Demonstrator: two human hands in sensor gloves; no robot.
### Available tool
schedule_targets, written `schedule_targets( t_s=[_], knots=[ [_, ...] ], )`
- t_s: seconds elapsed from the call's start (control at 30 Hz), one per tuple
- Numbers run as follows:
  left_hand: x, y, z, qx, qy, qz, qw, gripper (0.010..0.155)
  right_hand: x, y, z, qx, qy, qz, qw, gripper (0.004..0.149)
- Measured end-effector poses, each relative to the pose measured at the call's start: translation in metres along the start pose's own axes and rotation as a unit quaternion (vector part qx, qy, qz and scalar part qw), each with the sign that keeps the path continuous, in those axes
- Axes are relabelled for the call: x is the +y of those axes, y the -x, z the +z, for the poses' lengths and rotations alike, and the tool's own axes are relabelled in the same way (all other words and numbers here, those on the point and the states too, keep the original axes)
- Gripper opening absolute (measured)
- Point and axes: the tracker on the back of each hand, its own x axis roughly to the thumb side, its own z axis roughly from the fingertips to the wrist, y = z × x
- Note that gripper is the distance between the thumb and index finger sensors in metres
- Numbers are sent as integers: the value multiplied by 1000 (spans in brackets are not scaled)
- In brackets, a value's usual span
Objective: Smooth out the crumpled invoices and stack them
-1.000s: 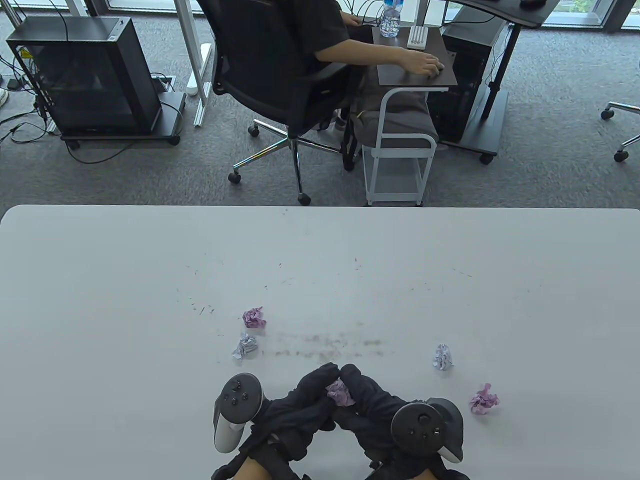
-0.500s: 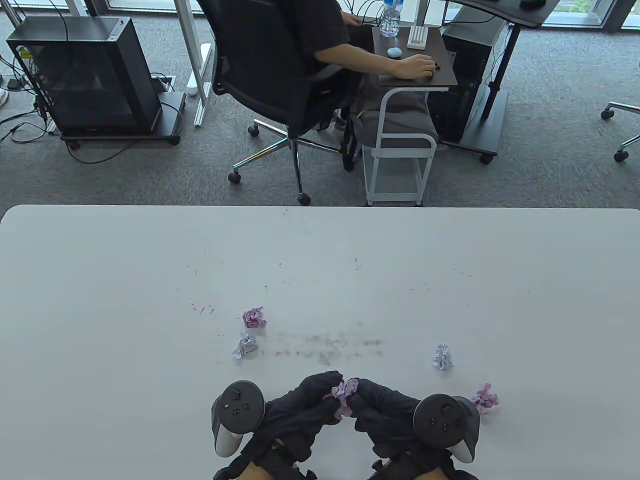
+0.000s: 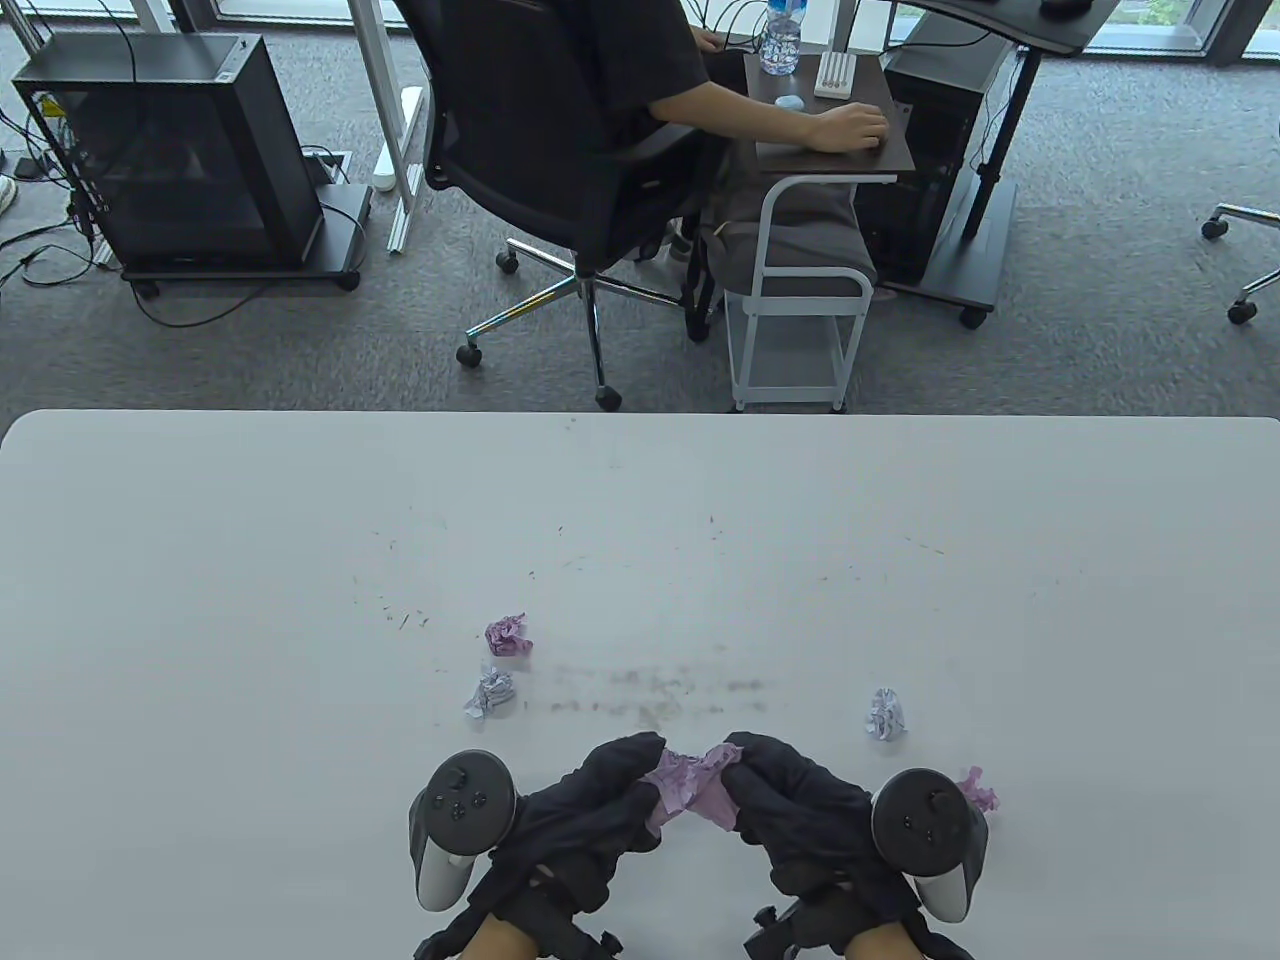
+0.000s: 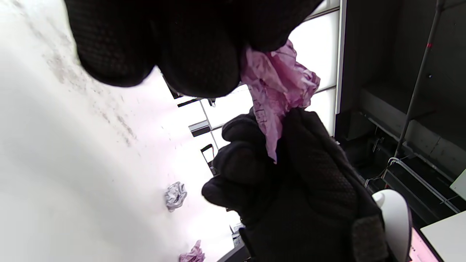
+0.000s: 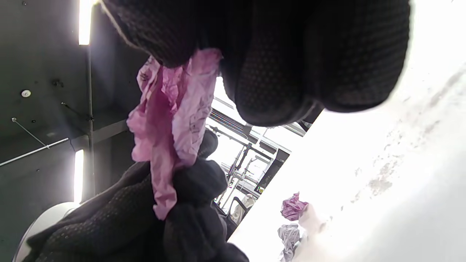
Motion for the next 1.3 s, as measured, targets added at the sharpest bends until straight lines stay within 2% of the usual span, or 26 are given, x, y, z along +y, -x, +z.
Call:
schedule_targets(
  t_s=[0.13, 0.3, 0.37, 0.4, 0.43, 0.47, 0.5, 0.53, 0.6, 0.67, 0.73, 0.8, 0.93, 0.97, 1.0, 1.07, 1.13, 1.2, 1.27, 1.3],
  knots=[
    [-1, 5, -1, 20, 23, -9, 1000, 51, -1, -1, -1, -19, -1, -3, 1000, 43],
    [-5, 17, -4, 61, 55, 62, 995, 48, -4, 0, -2, -21, -1, -27, 999, 45],
    [-5, 20, -4, 60, 52, 86, 993, 48, -3, 1, -1, -15, -3, -23, 1000, 46],
    [-5, 20, -4, 59, 49, 90, 993, 48, -3, 2, -1, -12, 5, -16, 1000, 51],
    [-4, 19, -4, 50, 48, 89, 994, 48, -2, 3, -1, -4, 1, -10, 1000, 62],
    [-4, 18, -4, 44, 46, 84, 994, 48, -2, 4, -1, -2, -11, -12, 1000, 71],
    [-4, 17, -4, 37, 41, 71, 996, 48, 1, 5, -1, 1, -49, -24, 999, 81],
    [-4, 15, -4, 32, 38, 60, 997, 48, 3, 6, -1, 3, -71, -30, 997, 87],
    [-7, 12, -5, 23, 40, 29, 998, 48, 10, 6, -2, -2, -104, -22, 994, 90],
    [-12, 11, -5, 26, 61, 33, 997, 47, 15, 3, -3, -24, -98, -5, 995, 78],
    [-15, 12, -6, 41, 79, 37, 995, 47, 17, 0, -4, -37, -92, -8, 995, 52],
    [-15, 13, -6, 52, 83, 18, 995, 46, 16, -3, -3, -41, -71, 2, 997, 43],
    [-8, 11, -4, 60, 51, -88, 993, 46, 9, -5, -1, -43, -19, 66, 997, 43],
    [-7, 11, -2, 51, 36, -94, 994, 51, 8, -5, -1, -41, -17, 66, 997, 44],
    [-6, 10, -2, 22, 29, -87, 996, 64, 7, -4, -1, -36, -24, 63, 997, 44],
    [-7, 8, -2, -20, 49, -34, 998, 83, 8, -4, -1, -33, -41, 58, 997, 45],
    [-12, 6, -3, -37, 79, 17, 996, 90, 13, -6, -2, -40, -63, 61, 995, 45],
    [-16, 4, -5, -38, 94, 23, 995, 86, 18, -9, -2, -47, -88, 64, 993, 45],
    [-16, 2, -6, -36, 81, -4, 996, 72, 23, -11, -2, -52, -108, 72, 990, 45],
    [-14, 1, -5, -31, 66, -25, 997, 71, 23, -13, -2, -45, -108, 97, 988, 45]
  ],
)
